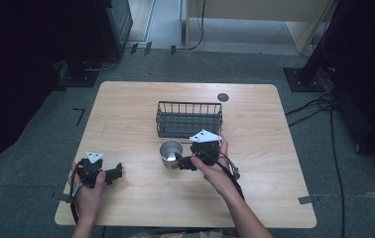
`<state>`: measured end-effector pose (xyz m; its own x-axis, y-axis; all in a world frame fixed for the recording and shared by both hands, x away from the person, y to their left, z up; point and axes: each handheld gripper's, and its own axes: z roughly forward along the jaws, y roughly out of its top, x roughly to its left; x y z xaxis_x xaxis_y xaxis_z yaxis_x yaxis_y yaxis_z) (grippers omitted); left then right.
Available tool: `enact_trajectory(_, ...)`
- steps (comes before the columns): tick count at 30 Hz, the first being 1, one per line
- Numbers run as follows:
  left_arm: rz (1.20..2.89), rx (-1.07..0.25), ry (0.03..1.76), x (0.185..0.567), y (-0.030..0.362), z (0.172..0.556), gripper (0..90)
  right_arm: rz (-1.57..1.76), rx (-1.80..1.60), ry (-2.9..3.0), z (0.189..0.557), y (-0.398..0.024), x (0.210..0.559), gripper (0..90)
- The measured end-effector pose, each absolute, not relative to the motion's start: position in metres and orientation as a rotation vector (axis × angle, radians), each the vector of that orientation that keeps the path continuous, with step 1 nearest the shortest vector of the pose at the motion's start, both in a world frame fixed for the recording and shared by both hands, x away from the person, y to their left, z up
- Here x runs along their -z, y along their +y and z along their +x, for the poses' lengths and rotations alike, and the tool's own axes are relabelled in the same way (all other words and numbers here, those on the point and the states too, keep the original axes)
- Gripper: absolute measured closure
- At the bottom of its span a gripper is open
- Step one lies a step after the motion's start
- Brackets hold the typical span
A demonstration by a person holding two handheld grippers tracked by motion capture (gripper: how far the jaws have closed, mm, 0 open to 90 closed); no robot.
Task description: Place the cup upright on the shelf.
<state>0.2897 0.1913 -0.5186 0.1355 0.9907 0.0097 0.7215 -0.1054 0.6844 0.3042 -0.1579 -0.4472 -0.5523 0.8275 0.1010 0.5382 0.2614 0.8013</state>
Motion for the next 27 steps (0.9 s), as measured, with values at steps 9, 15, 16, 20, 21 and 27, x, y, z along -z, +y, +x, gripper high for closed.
enact_trajectory(9,1.887,-0.661,1.64,0.519,0.191,0.29,0.0,1.224,-1.206,2.257,0.306,-0.133,0.455,0.0)
enact_trajectory(15,1.887,-0.66,1.64,0.519,0.191,0.29,0.0,1.218,-1.206,2.275,0.306,-0.124,0.46,0.0)
enact_trajectory(16,1.887,-0.661,1.64,0.519,0.191,0.29,0.0,1.219,-1.204,2.281,0.306,-0.123,0.46,0.0)
enact_trajectory(20,1.887,-0.661,1.64,0.519,0.191,0.29,0.0,1.213,-1.196,2.292,0.308,-0.118,0.464,0.0)
enact_trajectory(21,1.887,-0.66,1.64,0.519,0.191,0.29,0.0,1.211,-1.192,2.291,0.308,-0.117,0.466,0.0)
enact_trajectory(27,1.887,-0.661,1.64,0.519,0.191,0.29,0.0,1.201,-1.135,2.298,0.31,-0.109,0.474,0.0)
